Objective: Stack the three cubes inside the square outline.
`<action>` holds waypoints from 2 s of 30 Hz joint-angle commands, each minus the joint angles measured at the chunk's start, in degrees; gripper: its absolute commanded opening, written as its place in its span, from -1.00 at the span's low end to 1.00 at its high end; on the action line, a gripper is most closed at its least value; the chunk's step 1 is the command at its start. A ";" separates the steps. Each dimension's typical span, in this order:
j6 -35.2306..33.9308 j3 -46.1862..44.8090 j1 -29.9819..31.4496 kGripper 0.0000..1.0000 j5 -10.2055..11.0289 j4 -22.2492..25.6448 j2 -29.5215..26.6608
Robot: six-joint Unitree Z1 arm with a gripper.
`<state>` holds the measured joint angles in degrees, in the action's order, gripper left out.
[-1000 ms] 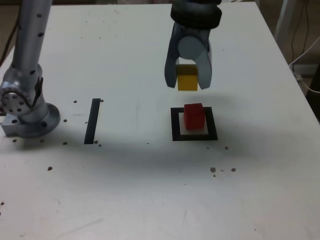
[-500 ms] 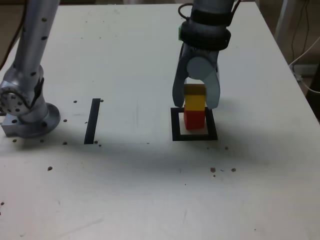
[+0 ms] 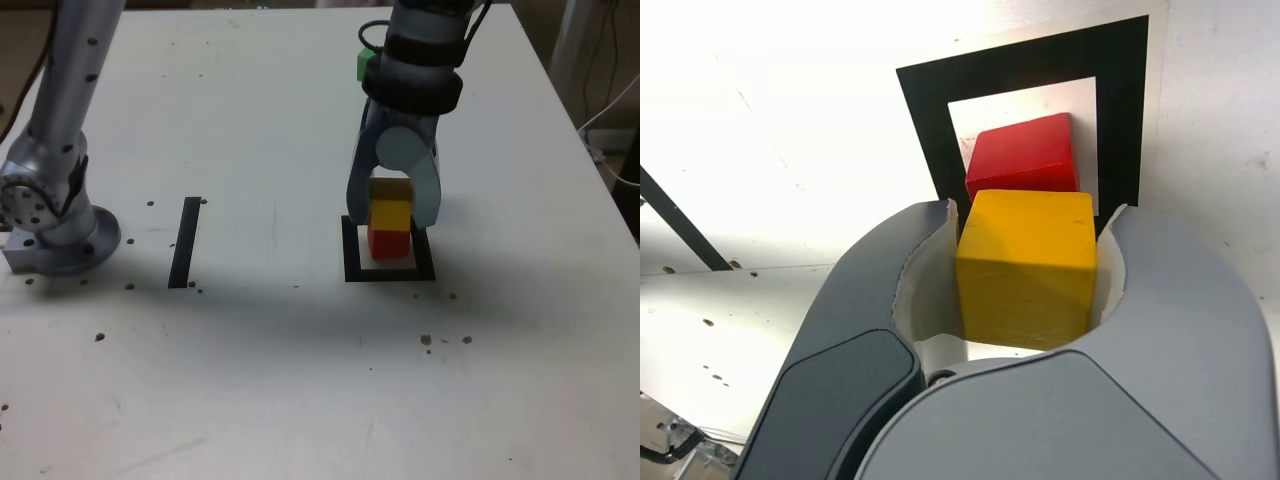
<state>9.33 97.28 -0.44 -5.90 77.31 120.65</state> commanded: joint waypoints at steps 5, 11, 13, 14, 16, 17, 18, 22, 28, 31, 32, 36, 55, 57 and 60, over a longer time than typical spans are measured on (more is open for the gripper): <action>0.44 -1.69 0.04 0.58 -0.18 -1.46 0.29; 0.51 -3.06 0.00 0.98 -0.49 -2.30 0.15; 0.50 -3.10 0.00 0.99 -0.39 -2.38 -0.06; 0.47 -3.08 0.00 0.99 -0.27 -2.41 -0.22; 0.35 -2.88 -0.03 0.99 0.33 -2.43 -0.84; 0.28 -2.73 -0.09 0.99 0.70 -2.41 -1.19; 0.22 -2.55 -0.22 0.99 1.15 -2.34 -1.60; 0.04 -1.97 -1.88 0.99 3.33 -1.56 -3.44; 1.55 -1.75 -8.66 0.99 6.49 0.82 -5.74; 3.79 -1.14 -13.30 0.99 7.76 1.60 -6.16; 4.79 -0.77 -14.93 0.99 8.08 1.77 -6.13; 10.17 1.70 -21.30 0.99 8.86 2.51 -5.08; 41.72 28.60 -41.61 0.98 9.92 11.15 9.76; 43.22 30.96 -42.66 0.98 9.92 12.06 11.69; 45.02 34.83 -43.65 0.97 9.77 13.47 14.87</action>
<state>54.00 131.03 -43.88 3.98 89.54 134.49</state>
